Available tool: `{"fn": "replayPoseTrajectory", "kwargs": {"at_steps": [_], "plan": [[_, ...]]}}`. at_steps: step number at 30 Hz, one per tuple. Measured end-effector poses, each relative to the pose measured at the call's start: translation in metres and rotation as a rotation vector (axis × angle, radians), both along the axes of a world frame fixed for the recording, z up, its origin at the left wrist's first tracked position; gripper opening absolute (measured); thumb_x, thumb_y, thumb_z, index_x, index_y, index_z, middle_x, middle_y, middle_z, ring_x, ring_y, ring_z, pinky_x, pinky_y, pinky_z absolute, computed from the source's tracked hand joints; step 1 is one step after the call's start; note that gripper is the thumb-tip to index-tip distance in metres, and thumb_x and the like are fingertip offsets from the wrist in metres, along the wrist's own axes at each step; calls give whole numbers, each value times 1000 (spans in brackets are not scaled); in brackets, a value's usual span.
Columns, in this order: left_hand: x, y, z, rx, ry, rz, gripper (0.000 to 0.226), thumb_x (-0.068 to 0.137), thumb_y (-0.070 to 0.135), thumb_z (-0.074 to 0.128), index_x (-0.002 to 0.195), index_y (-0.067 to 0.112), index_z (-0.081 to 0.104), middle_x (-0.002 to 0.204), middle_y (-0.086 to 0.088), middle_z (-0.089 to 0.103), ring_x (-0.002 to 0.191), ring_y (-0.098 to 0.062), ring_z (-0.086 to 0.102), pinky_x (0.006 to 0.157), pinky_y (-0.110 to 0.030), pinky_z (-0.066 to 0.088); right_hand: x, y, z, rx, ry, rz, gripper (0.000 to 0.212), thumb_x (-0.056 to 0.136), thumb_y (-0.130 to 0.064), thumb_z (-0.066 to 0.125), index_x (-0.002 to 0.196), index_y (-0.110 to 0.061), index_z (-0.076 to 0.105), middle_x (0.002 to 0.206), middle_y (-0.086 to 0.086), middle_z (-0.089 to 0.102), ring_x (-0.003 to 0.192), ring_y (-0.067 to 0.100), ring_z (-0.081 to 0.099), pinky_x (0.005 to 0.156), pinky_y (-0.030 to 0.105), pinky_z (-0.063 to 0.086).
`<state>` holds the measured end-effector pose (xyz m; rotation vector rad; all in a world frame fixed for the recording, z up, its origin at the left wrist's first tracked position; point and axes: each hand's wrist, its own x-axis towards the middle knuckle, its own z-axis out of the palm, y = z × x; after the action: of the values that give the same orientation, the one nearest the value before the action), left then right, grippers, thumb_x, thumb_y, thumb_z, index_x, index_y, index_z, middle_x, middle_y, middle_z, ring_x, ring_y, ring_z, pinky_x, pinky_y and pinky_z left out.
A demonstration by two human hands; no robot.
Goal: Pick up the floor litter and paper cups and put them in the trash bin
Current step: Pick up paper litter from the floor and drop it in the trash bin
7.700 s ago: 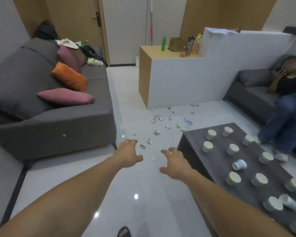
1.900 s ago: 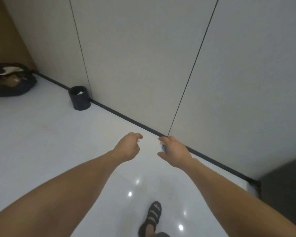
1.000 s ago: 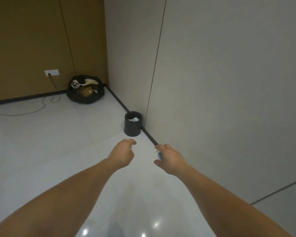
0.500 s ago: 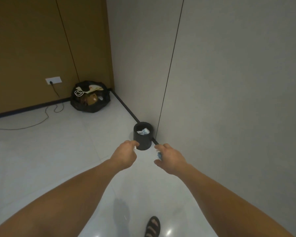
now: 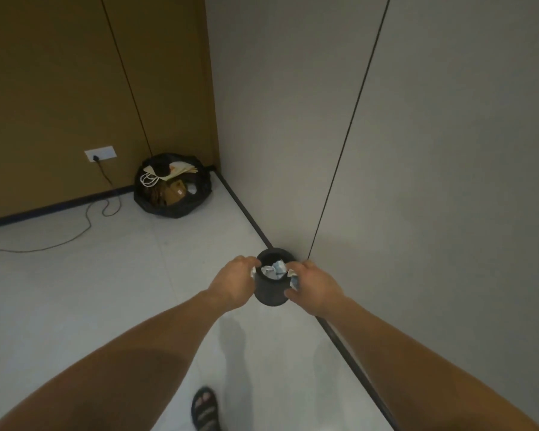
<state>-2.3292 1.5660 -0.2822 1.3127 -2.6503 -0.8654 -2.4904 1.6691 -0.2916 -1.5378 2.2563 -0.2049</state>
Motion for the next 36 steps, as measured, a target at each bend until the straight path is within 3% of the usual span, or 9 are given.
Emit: {"fn": "replayPoseTrajectory", "kwargs": {"at_steps": [11,18,26,29,33,36], "plan": [[-87,-208,-41,100,-17,-167,46,89,3,49,133,15,52,128,-13,53,116,-27,53,97,-28,41,-61,-168,-43,70,-72,-187,59,93,-37,59,146,-25,35,140,5,43,119,27,53,99,33,45],[-152,-286,-100,229,-91,-167,44,90,6,50,133,15,51,128,-13,54,117,-26,52,101,-30,40,-112,-232,-99,142,-111,-237,60,94,-39,56,147,-27,31,138,6,45,117,25,55,99,32,46],[-237,-348,-219,338,-168,-156,41,92,10,53,133,15,51,127,-9,56,117,-23,53,99,-26,42,-202,-307,-224,205,-220,-258,53,94,-40,55,141,-27,34,125,4,52,106,18,58,91,27,48],[-264,-369,-281,373,-146,-172,39,94,13,53,132,15,50,125,-6,57,117,-21,54,91,-19,39,-230,-332,-287,223,-198,-233,48,95,-38,52,138,-24,38,126,2,53,106,16,57,88,23,47],[-286,-390,-378,404,-200,-191,38,93,13,50,130,17,49,123,-5,55,114,-22,54,95,-27,43,-250,-358,-381,248,-179,-225,42,94,-40,53,132,-24,45,119,-1,58,102,12,58,85,19,46],[-298,-396,-448,416,-194,-231,29,94,17,53,123,15,53,115,-4,60,105,-20,59,88,-21,44,-255,-365,-453,277,-151,-255,43,92,-43,56,129,-23,45,113,0,60,98,16,61,80,22,46]]}}
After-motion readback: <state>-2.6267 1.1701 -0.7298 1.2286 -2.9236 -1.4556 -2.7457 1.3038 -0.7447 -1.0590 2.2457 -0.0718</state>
